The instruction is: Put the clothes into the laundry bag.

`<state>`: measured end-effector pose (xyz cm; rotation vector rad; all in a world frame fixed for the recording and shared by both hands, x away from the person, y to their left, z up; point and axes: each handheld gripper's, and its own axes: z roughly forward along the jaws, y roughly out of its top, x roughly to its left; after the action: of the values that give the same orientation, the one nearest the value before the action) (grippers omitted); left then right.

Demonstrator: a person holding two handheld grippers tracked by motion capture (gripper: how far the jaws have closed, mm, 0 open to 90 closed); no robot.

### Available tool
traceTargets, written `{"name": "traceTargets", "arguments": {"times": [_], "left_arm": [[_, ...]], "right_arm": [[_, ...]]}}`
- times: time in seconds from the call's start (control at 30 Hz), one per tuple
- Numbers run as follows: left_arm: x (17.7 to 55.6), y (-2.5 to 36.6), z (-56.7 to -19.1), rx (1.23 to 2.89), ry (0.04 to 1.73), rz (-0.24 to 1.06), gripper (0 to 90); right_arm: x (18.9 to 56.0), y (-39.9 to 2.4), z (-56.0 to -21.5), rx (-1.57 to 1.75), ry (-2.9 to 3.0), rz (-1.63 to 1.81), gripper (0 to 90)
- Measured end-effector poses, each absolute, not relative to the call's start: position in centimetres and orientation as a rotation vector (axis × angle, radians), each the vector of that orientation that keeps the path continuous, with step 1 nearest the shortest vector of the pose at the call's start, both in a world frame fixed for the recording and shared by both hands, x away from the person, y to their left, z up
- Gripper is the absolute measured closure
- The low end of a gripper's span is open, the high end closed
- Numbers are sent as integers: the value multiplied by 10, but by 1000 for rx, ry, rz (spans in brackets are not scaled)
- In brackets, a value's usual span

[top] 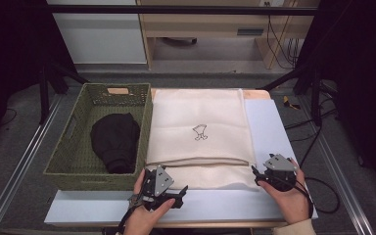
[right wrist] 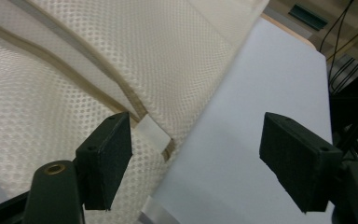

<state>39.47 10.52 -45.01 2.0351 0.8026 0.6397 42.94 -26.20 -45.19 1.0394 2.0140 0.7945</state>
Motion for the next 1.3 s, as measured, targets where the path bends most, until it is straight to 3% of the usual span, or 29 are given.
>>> {"name": "traceTargets", "arguments": {"times": [0.53,0.7,0.93,1.17,1.3], "left_arm": [[395,104,-452,2056,809,641,120],[396,104,-454,2060,816,642,157],[396,104,-456,2057,829,627,273],[398,104,-458,2054,839,602,285],[396,103,-458,2058,839,603,288]], "right_arm": [[453,-186,-408,728,2349,698,288],[459,-151,-394,507,2434,702,388],[470,-111,-412,327,2518,692,536],[481,-92,-426,281,2483,646,448],[488,-86,-432,283,2477,584,476]]}}
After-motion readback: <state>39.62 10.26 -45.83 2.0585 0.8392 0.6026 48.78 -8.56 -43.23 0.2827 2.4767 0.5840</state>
